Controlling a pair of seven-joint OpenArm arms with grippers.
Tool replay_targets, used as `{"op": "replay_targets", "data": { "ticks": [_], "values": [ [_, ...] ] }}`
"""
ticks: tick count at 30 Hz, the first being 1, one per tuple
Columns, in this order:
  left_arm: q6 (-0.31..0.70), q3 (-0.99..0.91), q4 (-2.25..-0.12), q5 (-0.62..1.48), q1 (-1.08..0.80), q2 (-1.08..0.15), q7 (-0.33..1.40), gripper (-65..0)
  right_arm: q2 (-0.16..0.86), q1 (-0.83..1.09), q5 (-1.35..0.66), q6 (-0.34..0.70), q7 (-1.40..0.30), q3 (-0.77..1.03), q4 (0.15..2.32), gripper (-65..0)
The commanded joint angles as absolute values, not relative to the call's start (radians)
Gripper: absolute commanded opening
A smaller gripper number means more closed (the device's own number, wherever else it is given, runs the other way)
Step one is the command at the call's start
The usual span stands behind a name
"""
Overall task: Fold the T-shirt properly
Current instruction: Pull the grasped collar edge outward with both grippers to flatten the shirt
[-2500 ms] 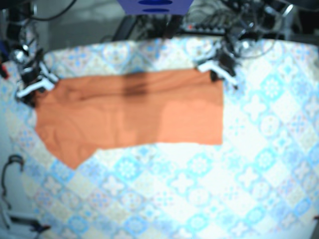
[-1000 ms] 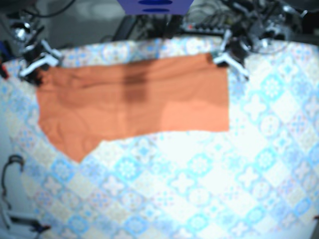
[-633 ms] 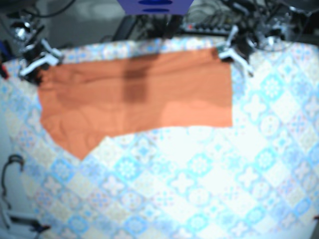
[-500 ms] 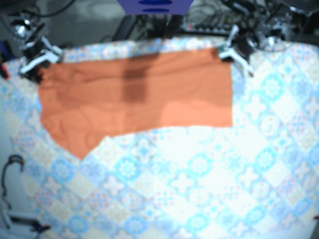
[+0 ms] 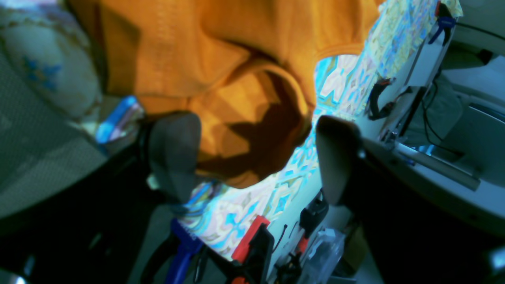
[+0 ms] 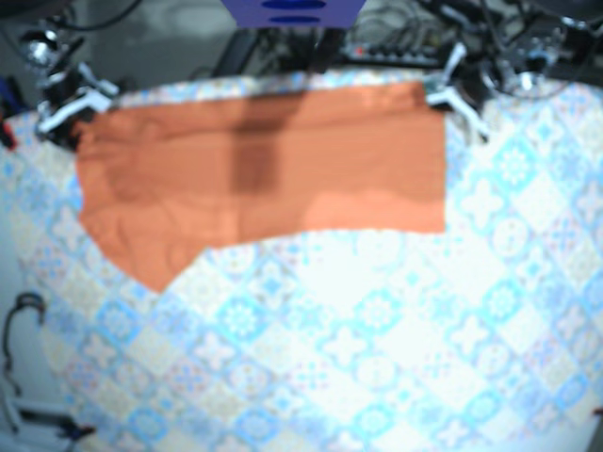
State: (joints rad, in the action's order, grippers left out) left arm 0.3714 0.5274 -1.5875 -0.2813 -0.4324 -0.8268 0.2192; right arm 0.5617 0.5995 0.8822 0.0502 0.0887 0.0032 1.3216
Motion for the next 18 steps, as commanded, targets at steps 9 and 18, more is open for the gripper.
{"op": "replay_targets", "data": {
  "ticks": [9, 18],
  "values": [
    [0.41, 0.527, -1.566, -0.309, -0.449, -0.855, 0.321, -65.0, 0.57, 0.65, 0.892, 0.107, 0.079, 0.002, 1.353, -18.2],
    [0.409, 0.526, -1.566, -0.311, -0.449, -0.855, 0.32, -65.0, 0.573, 0.644, 0.894, 0.107, 0.079, 0.004, 1.377, -18.2]
  ]
}}
